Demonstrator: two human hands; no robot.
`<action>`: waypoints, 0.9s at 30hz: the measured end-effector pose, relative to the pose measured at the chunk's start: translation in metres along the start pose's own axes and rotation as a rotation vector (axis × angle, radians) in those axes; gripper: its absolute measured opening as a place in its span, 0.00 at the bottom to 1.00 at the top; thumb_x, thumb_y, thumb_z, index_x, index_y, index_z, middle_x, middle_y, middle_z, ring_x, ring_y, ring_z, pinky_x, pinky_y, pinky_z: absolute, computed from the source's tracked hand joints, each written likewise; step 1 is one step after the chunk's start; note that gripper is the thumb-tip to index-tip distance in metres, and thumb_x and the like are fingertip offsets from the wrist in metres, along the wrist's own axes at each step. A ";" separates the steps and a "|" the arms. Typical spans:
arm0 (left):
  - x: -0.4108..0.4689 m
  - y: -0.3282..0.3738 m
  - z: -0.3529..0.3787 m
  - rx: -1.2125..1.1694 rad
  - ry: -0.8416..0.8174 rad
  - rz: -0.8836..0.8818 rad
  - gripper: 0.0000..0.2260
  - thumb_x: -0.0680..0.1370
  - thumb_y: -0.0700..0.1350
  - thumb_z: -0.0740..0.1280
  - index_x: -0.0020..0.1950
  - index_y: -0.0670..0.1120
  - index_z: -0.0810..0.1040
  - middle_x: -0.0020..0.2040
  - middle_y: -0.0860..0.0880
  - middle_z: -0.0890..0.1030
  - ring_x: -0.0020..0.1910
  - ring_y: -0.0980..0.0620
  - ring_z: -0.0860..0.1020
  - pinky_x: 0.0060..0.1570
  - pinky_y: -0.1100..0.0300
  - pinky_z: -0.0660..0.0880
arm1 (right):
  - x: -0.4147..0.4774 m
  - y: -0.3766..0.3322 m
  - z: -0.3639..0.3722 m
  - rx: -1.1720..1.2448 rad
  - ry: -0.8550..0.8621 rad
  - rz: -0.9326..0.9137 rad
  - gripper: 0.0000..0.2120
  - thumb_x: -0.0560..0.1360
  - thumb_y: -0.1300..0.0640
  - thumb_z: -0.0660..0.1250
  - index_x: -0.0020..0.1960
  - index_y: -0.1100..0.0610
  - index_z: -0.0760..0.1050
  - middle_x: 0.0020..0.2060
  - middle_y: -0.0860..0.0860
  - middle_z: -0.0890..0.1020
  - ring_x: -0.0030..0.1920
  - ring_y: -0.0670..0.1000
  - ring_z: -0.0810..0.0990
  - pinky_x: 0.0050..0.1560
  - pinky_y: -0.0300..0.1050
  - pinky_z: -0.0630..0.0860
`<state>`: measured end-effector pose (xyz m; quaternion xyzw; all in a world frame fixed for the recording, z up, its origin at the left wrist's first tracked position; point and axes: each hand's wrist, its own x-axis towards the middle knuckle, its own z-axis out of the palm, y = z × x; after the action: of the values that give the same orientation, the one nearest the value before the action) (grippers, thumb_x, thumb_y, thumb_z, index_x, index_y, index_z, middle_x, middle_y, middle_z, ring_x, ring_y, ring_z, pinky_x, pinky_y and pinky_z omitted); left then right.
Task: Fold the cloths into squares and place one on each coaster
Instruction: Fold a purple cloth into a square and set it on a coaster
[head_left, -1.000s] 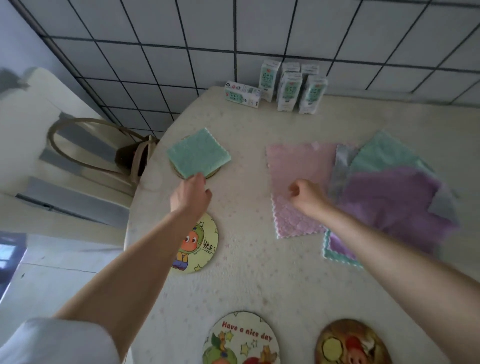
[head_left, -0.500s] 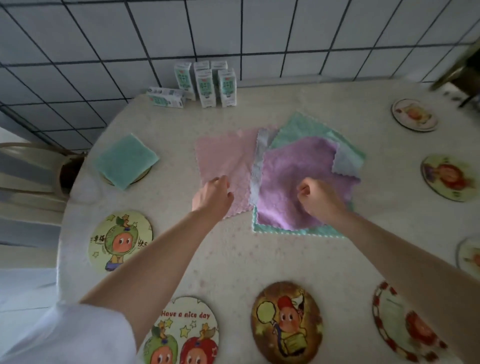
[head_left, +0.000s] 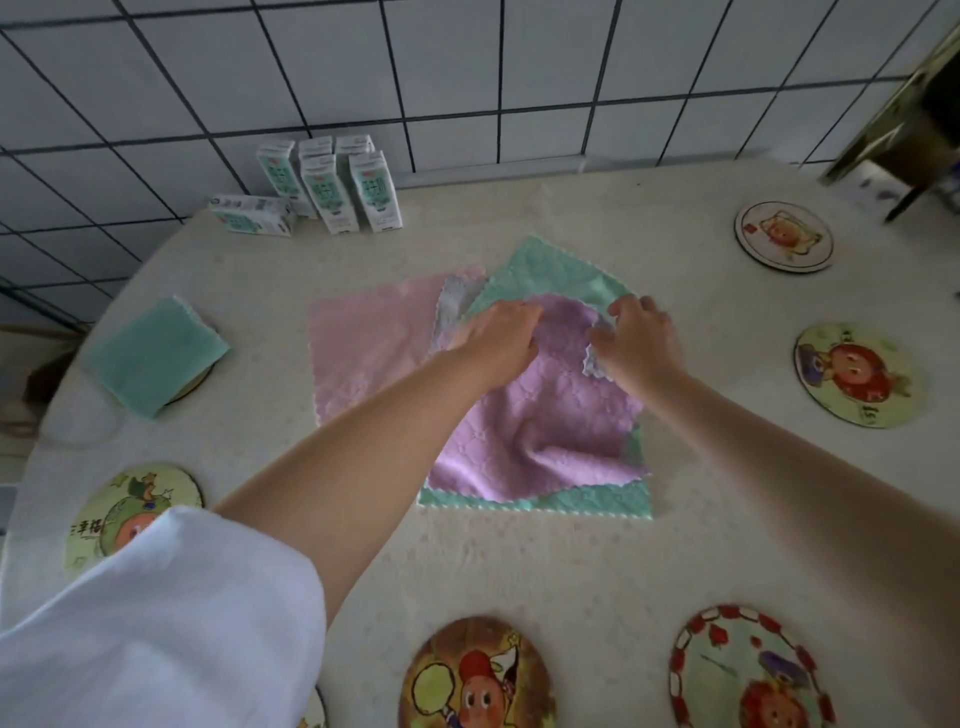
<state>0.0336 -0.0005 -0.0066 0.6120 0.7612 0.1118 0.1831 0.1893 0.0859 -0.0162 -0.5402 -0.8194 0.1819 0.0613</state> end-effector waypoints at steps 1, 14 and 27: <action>0.007 0.003 0.003 0.009 -0.011 0.015 0.18 0.76 0.40 0.62 0.66 0.43 0.72 0.64 0.42 0.76 0.63 0.42 0.73 0.59 0.51 0.72 | 0.005 0.000 0.002 -0.005 -0.012 0.009 0.17 0.76 0.51 0.62 0.60 0.60 0.71 0.59 0.59 0.74 0.59 0.63 0.73 0.55 0.52 0.71; 0.051 0.000 0.001 -0.061 -0.162 0.085 0.24 0.76 0.39 0.64 0.71 0.50 0.68 0.63 0.44 0.76 0.61 0.43 0.74 0.60 0.47 0.71 | 0.006 0.001 -0.001 0.056 -0.022 -0.227 0.08 0.73 0.60 0.57 0.42 0.56 0.75 0.39 0.50 0.76 0.40 0.54 0.75 0.37 0.46 0.70; -0.041 -0.051 -0.061 0.199 -0.261 0.098 0.12 0.75 0.45 0.69 0.33 0.47 0.73 0.32 0.50 0.75 0.36 0.49 0.72 0.39 0.57 0.69 | -0.066 -0.020 -0.035 0.186 -0.023 -0.373 0.08 0.73 0.64 0.56 0.35 0.60 0.68 0.27 0.53 0.73 0.29 0.54 0.73 0.27 0.49 0.68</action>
<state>-0.0295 -0.0490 0.0344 0.6727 0.7076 -0.0356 0.2133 0.2090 0.0268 0.0296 -0.3689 -0.8855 0.2486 0.1342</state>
